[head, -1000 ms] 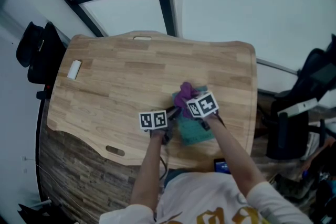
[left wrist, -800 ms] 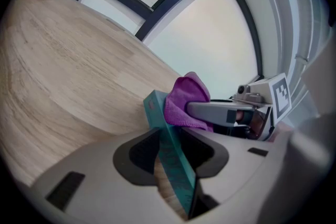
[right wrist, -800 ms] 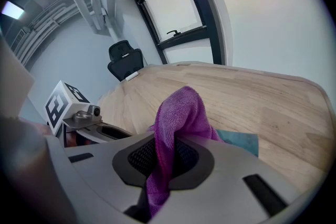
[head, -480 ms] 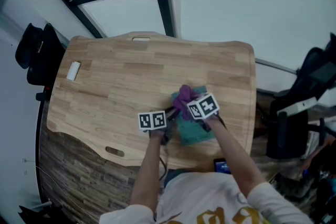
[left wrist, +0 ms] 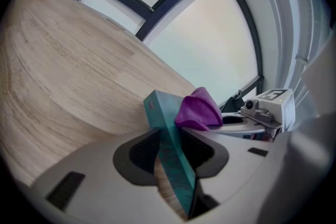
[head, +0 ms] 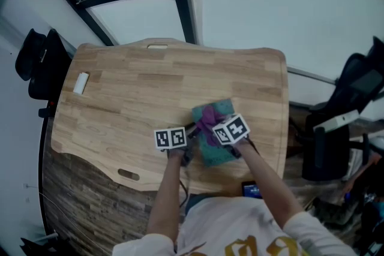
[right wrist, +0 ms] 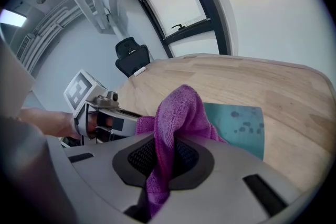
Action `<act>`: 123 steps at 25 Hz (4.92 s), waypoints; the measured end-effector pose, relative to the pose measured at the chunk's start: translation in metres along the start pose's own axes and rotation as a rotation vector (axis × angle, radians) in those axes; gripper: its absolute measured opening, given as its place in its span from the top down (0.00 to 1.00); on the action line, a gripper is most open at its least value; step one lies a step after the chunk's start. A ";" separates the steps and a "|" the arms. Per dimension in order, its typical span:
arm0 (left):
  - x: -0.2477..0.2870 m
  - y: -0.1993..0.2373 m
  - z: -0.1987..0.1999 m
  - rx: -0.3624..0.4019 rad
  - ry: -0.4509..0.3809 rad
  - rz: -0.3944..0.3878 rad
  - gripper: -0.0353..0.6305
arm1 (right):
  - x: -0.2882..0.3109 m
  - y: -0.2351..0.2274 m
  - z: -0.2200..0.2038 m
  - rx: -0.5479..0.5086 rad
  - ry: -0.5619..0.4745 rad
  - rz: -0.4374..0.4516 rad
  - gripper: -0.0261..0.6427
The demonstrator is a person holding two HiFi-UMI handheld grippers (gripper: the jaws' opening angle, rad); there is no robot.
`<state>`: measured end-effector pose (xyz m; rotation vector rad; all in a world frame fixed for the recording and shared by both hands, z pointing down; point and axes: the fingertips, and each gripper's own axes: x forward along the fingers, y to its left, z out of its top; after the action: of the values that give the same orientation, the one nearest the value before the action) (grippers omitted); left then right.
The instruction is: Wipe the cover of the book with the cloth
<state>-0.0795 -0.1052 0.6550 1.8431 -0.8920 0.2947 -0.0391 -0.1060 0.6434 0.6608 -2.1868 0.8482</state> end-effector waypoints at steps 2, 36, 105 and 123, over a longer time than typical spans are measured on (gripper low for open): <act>0.000 0.000 0.000 -0.001 0.001 0.002 0.75 | 0.000 0.002 -0.003 -0.004 -0.001 0.002 0.91; 0.001 0.001 0.001 0.006 -0.004 0.006 0.75 | 0.000 0.044 -0.033 -0.008 0.076 0.119 0.91; 0.001 0.001 0.001 0.008 -0.006 -0.001 0.75 | -0.033 0.028 -0.066 0.058 0.123 0.230 0.91; 0.001 0.001 0.001 0.008 -0.006 0.000 0.75 | -0.038 0.006 -0.060 0.060 0.107 0.180 0.91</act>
<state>-0.0792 -0.1065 0.6558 1.8517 -0.8958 0.2935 0.0059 -0.0503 0.6457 0.4409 -2.1537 1.0212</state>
